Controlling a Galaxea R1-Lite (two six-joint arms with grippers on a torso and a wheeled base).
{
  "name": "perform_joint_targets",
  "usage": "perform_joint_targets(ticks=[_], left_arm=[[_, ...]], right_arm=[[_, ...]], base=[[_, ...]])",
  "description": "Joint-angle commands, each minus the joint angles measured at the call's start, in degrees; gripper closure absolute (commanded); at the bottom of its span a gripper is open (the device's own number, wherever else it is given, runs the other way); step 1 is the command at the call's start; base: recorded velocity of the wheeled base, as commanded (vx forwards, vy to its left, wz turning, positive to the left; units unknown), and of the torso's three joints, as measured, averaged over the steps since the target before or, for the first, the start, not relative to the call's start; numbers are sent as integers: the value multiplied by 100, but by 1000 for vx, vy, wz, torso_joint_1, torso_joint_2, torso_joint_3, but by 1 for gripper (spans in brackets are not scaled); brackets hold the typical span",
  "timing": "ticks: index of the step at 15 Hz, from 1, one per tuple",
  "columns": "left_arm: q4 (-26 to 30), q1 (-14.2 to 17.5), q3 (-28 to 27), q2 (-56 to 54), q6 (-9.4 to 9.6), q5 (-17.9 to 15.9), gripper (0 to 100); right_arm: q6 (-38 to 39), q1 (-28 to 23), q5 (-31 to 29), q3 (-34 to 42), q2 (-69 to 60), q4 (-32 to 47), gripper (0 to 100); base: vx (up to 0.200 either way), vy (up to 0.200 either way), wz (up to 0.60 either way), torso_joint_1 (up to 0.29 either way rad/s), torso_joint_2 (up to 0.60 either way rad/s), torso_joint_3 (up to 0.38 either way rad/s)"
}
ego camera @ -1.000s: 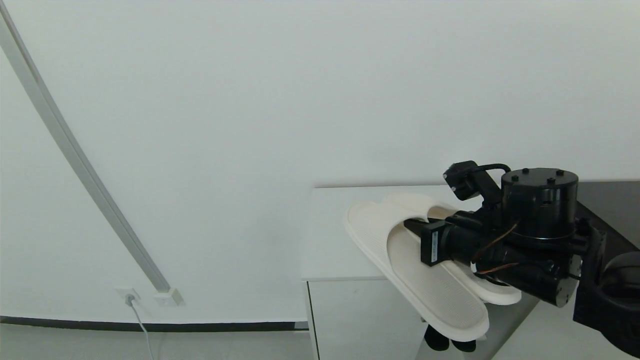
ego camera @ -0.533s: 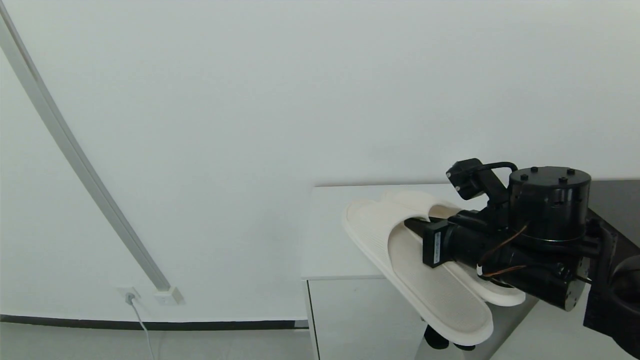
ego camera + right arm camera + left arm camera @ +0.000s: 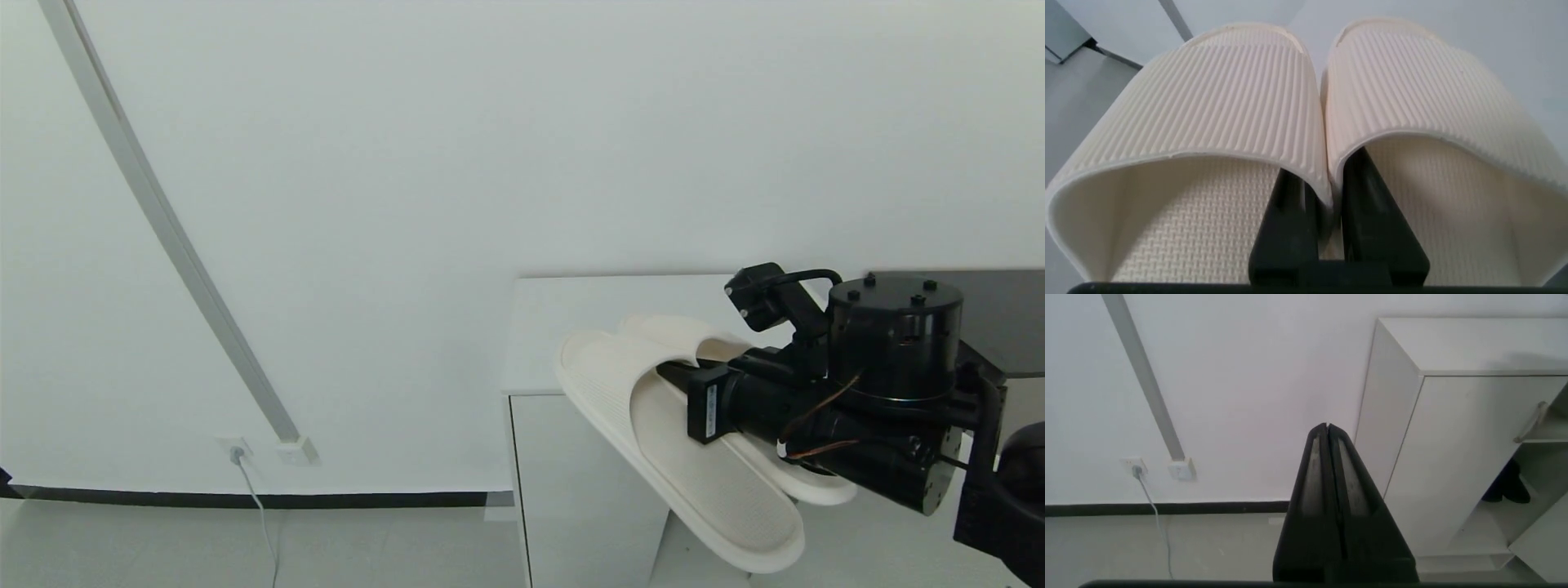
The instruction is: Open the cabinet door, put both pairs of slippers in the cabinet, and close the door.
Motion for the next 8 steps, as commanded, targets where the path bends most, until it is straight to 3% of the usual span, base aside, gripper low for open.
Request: perform_joint_targets(ticks=[1,8], left_arm=[[0,-5,-1,7,-2,11,100],[0,-5,-1,7,-2,11,100]], right_arm=[[-67,6,-2,19,64,-5,100],[-111,32,-2,37,91,-14,100]], base=[[0,0,0,0,0,0],[0,0,0,0,0,0]])
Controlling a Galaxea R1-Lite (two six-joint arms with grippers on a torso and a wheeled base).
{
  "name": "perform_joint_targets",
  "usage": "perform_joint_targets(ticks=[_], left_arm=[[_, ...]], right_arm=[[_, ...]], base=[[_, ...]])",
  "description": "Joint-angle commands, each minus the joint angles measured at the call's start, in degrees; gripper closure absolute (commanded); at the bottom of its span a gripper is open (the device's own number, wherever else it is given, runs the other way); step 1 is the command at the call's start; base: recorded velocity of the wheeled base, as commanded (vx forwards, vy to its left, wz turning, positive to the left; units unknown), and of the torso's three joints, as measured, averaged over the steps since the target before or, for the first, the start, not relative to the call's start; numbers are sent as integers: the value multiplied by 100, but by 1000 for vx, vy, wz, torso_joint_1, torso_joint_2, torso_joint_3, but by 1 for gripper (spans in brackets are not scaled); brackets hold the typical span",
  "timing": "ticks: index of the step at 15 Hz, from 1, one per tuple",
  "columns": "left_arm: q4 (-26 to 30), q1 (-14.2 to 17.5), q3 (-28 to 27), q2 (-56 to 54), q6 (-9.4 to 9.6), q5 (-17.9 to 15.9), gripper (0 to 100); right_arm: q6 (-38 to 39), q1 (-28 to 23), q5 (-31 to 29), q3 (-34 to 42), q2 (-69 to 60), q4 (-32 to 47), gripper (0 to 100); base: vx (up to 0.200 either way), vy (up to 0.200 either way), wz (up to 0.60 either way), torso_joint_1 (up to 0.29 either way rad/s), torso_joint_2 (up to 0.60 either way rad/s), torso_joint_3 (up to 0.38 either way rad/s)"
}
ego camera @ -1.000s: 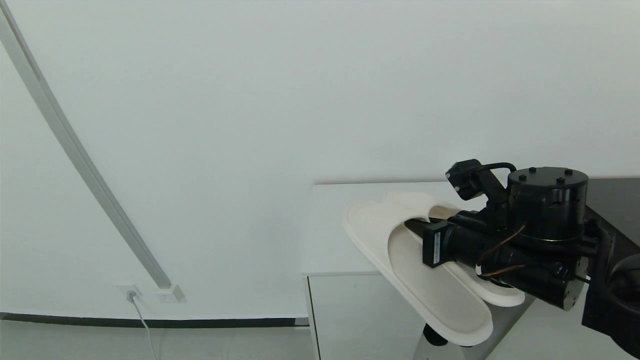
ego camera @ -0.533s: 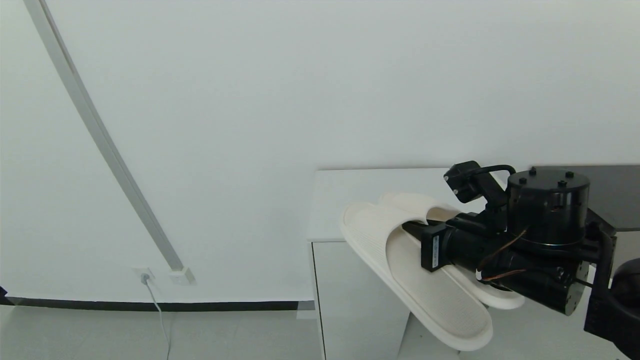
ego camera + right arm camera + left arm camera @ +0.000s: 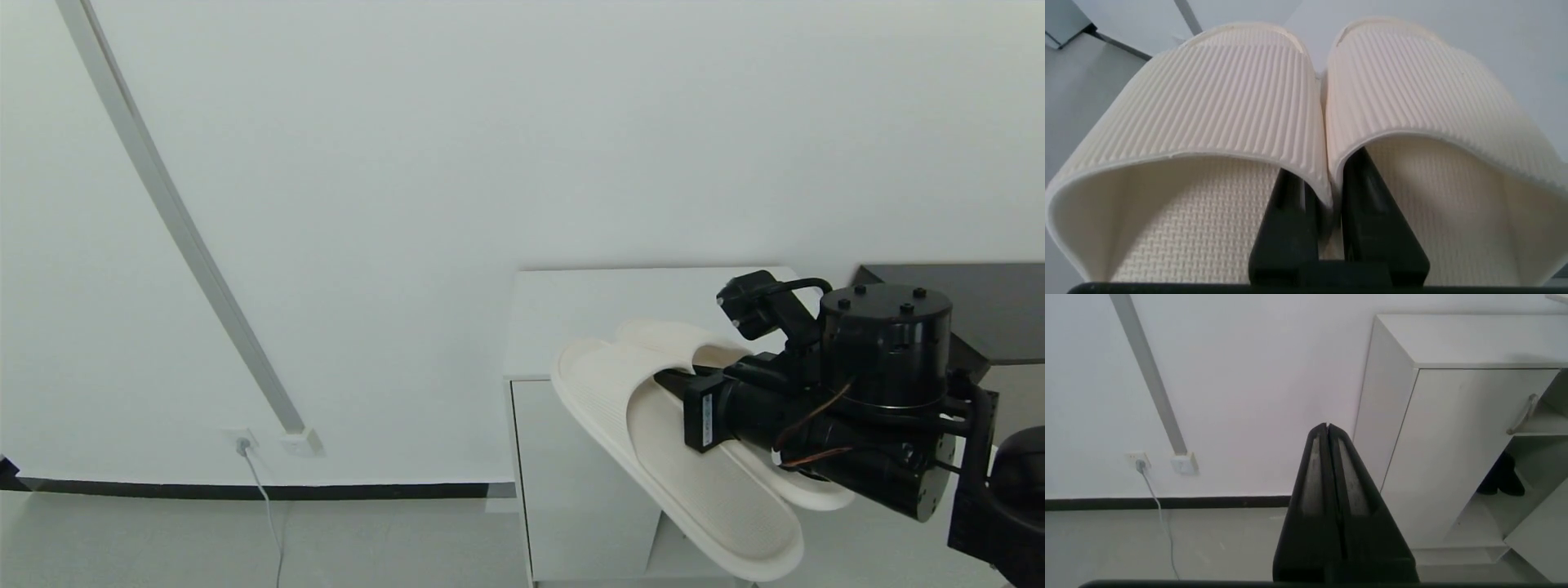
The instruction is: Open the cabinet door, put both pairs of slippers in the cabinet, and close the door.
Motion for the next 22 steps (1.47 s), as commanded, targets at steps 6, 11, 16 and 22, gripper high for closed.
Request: perform_joint_targets(ticks=[6,11,16,22], left_arm=[[0,-2,1,7,7,2,100],[0,-2,1,7,7,2,100],[0,-2,1,7,7,-7,100],[0,-2,1,7,7,-7,100]], right_arm=[[-1,10,-6,36,41,0,100],[-1,10,-6,88,41,-9,100],[-1,10,-6,132,76,-27,100],[-1,-16,3,176,76,-35,100]], base=[[0,0,0,0,0,0],[0,-80,0,0,2,1],[0,-200,0,7,1,2],[0,-200,0,4,3,5]])
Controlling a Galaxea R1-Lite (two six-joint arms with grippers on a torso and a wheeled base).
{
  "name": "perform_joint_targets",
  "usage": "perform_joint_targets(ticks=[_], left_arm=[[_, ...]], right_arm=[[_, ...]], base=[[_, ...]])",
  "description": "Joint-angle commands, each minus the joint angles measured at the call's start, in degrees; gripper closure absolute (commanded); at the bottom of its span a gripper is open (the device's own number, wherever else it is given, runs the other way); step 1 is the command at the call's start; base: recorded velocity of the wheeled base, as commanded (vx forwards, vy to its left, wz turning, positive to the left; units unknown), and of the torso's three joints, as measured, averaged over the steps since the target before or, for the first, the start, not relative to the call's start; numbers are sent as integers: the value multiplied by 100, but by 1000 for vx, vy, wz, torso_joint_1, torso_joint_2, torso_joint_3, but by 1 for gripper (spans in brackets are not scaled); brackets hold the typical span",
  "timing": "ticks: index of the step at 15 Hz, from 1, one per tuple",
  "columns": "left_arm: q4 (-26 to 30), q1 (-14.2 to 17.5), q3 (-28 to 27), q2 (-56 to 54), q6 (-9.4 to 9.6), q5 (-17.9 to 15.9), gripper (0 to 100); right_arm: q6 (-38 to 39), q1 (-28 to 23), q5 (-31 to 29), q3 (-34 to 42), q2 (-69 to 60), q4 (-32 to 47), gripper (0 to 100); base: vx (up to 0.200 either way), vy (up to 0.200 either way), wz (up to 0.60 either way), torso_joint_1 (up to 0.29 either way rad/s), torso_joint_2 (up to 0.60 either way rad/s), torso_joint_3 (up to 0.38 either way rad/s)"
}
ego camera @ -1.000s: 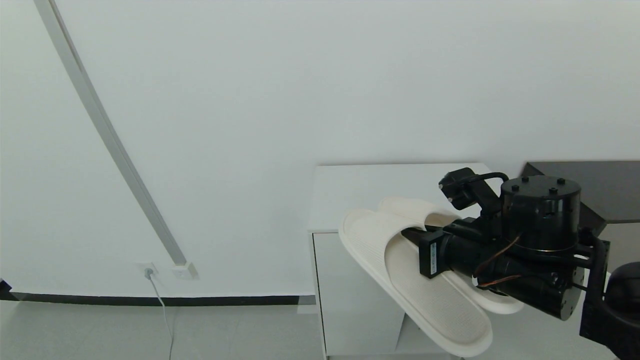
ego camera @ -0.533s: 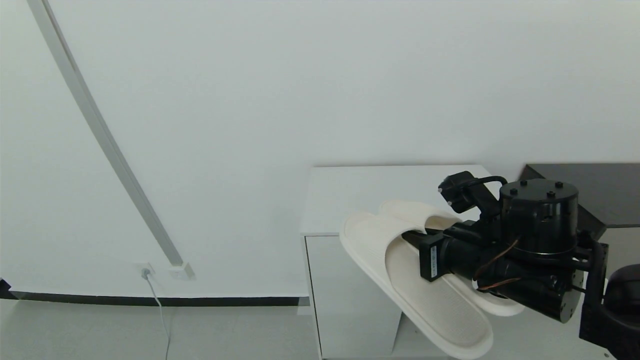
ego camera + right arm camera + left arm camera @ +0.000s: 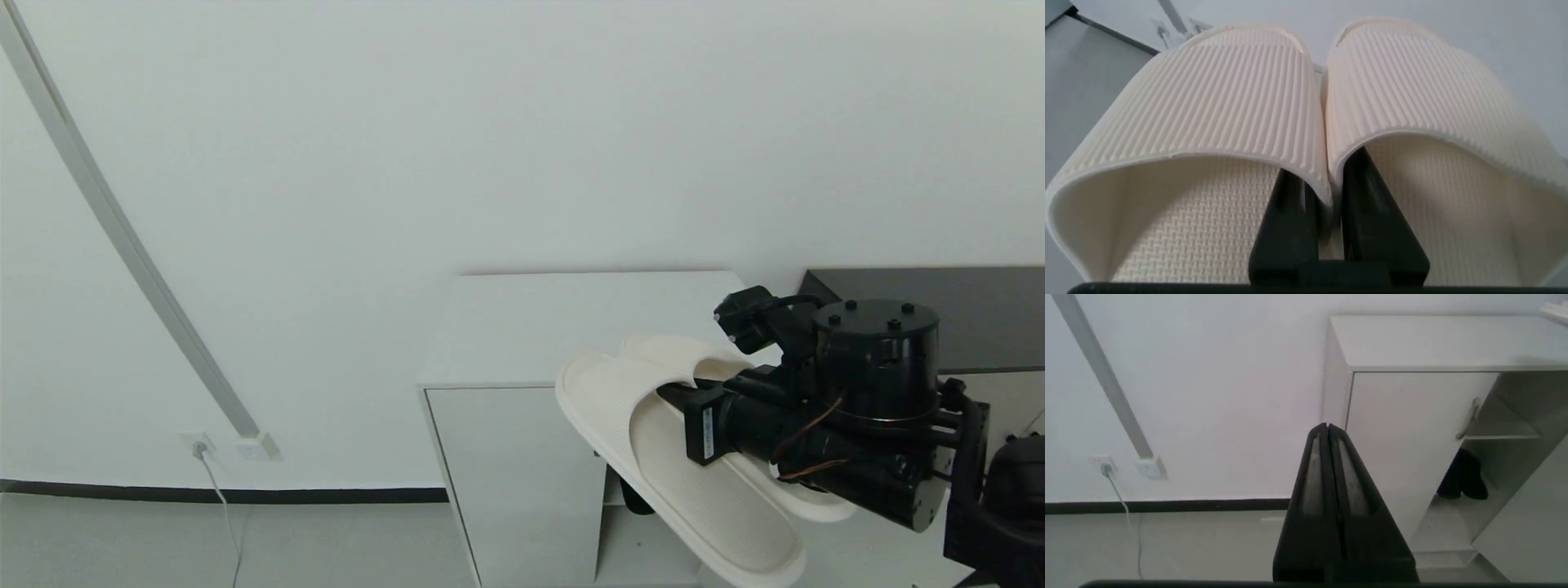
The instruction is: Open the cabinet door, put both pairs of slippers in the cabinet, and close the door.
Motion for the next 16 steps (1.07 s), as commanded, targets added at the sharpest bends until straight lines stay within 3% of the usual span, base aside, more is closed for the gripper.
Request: perform_joint_targets(ticks=[1,9,16], left_arm=[[0,-1,1,7,5,2,100],[0,-1,1,7,5,-7,100],[0,8,1,7,-4,-7,100]], right_arm=[[-29,-3,-11,12,15,9,100],[-126,-29,-2,144,-2,0,100],[-126,-20,-2,179,6,0,100]], base=[[0,-200,0,7,7,2],[0,-200,0,2,1,3],[0,0,0,0,0,0]])
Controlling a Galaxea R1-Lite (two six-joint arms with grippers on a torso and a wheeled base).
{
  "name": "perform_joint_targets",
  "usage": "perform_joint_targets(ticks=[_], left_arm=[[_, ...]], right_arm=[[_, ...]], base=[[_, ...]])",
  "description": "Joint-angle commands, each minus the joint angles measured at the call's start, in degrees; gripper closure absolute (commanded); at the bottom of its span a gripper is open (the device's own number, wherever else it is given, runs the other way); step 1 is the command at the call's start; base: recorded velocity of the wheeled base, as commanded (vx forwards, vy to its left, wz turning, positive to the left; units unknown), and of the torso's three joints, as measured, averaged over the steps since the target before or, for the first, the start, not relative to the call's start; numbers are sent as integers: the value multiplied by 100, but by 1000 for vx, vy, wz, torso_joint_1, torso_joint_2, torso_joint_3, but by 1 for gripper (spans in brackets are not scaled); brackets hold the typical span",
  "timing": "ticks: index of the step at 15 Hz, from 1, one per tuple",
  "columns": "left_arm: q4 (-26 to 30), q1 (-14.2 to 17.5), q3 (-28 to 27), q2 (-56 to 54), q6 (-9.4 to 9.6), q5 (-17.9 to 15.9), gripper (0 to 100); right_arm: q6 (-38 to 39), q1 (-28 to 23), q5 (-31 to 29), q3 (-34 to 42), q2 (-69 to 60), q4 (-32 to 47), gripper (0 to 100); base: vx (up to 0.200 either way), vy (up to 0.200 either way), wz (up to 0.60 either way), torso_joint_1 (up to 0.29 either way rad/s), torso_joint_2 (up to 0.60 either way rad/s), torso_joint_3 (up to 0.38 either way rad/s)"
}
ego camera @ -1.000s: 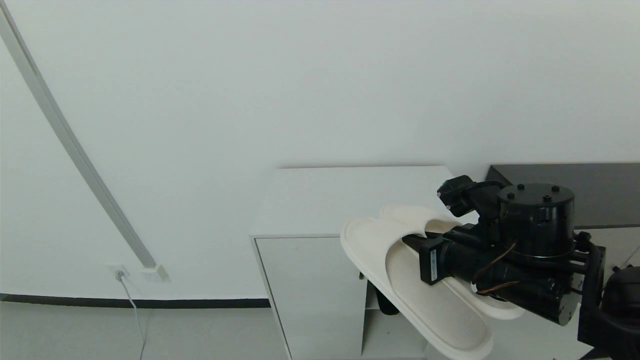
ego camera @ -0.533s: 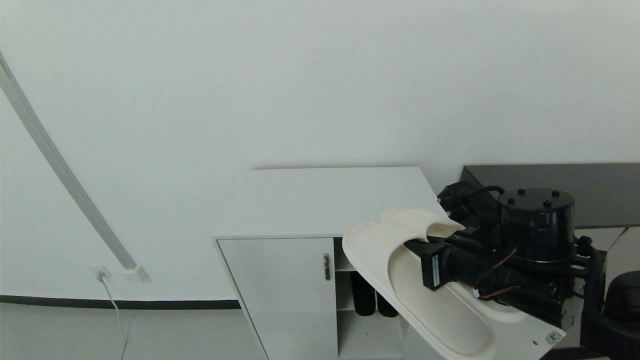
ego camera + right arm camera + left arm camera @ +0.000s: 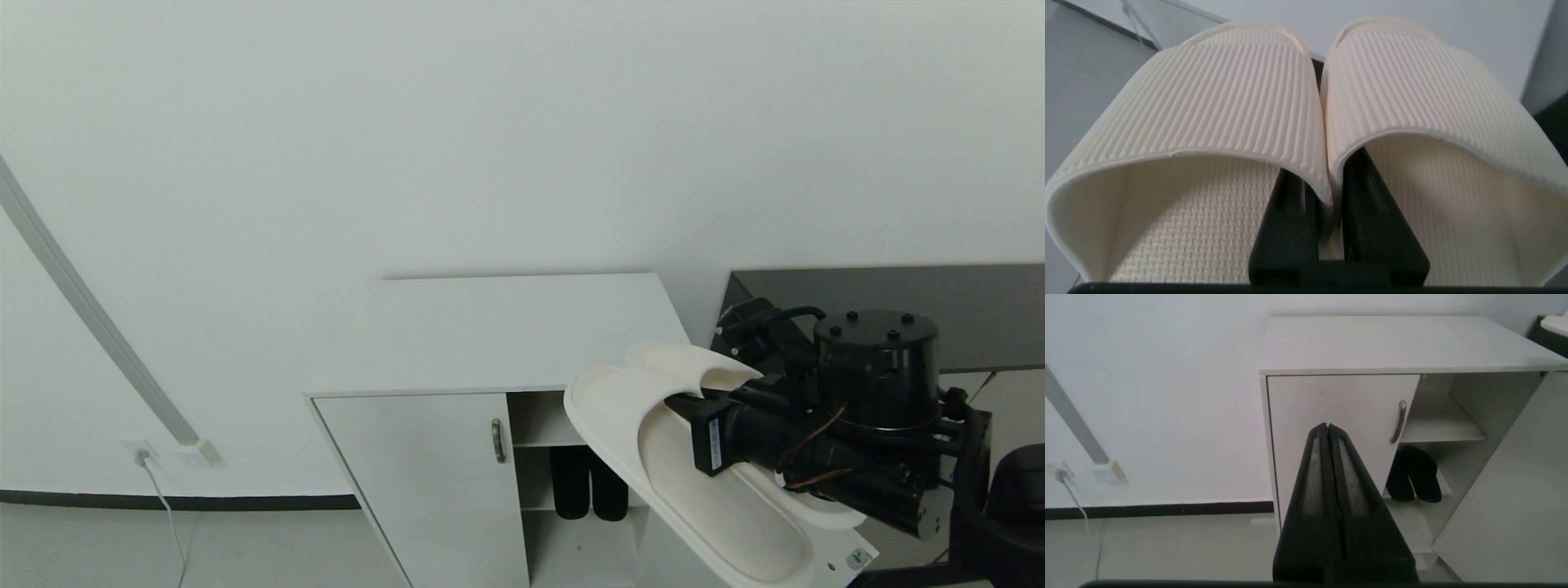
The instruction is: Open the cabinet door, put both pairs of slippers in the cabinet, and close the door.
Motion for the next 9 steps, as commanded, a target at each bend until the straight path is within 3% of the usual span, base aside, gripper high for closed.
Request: perform_joint_targets(ticks=[1,9], left_arm=[[0,7,1,7,-4,2,100],[0,-2,1,7,-4,10,100]], right_arm=[[-1,30,7,6,10,-7,100],[-1,232,16,85,1,-7,100]], base=[[0,0,0,0,0,0],[0,0,0,0,0,0]])
